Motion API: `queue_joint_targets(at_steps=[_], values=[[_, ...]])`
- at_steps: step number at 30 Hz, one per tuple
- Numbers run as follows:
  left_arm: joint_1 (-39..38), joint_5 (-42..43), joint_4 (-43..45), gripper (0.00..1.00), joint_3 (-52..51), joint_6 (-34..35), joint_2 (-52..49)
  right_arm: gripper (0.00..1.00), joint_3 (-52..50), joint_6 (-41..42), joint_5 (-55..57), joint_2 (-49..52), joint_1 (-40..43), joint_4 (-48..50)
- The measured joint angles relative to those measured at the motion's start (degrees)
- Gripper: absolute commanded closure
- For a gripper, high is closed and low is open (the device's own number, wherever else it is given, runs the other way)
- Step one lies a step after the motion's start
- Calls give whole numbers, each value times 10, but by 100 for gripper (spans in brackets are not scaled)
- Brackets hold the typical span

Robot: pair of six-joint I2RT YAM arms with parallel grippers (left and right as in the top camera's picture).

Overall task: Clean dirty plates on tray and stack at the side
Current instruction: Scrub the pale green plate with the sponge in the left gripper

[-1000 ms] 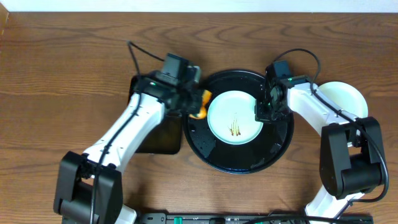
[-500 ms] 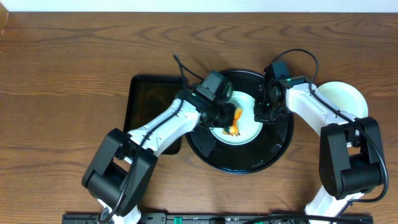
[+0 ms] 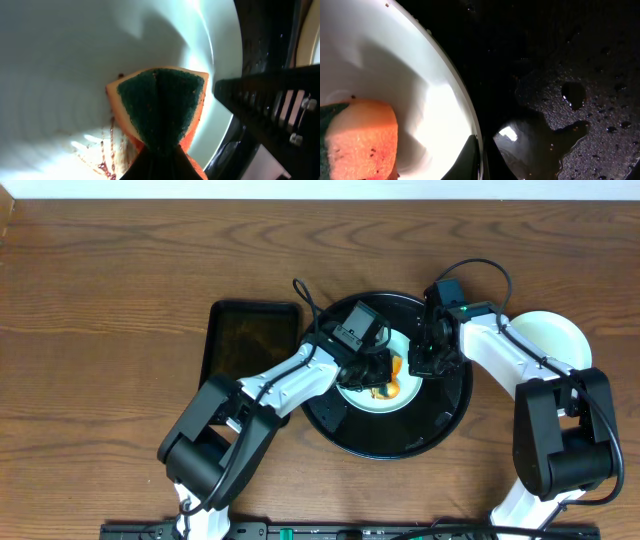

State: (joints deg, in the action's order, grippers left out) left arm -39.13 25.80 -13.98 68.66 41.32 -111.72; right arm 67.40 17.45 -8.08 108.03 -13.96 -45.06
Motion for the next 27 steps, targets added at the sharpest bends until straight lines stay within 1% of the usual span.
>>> queue_joint_targets(at_steps=[10, 17, 21, 27], values=[[-12, -1, 15, 93, 0, 22, -2, 99, 0, 0, 0, 0, 0, 0], [-23, -8, 20, 93, 0, 26, -27, 99, 0, 0, 0, 0, 0, -1], [-25, -32, 1, 93, 6, 5, -27, 99, 0, 0, 1, 0, 0, -3], [-23, -106, -57, 93, 16, -37, -16, 99, 0, 0, -1, 0, 0, -8]])
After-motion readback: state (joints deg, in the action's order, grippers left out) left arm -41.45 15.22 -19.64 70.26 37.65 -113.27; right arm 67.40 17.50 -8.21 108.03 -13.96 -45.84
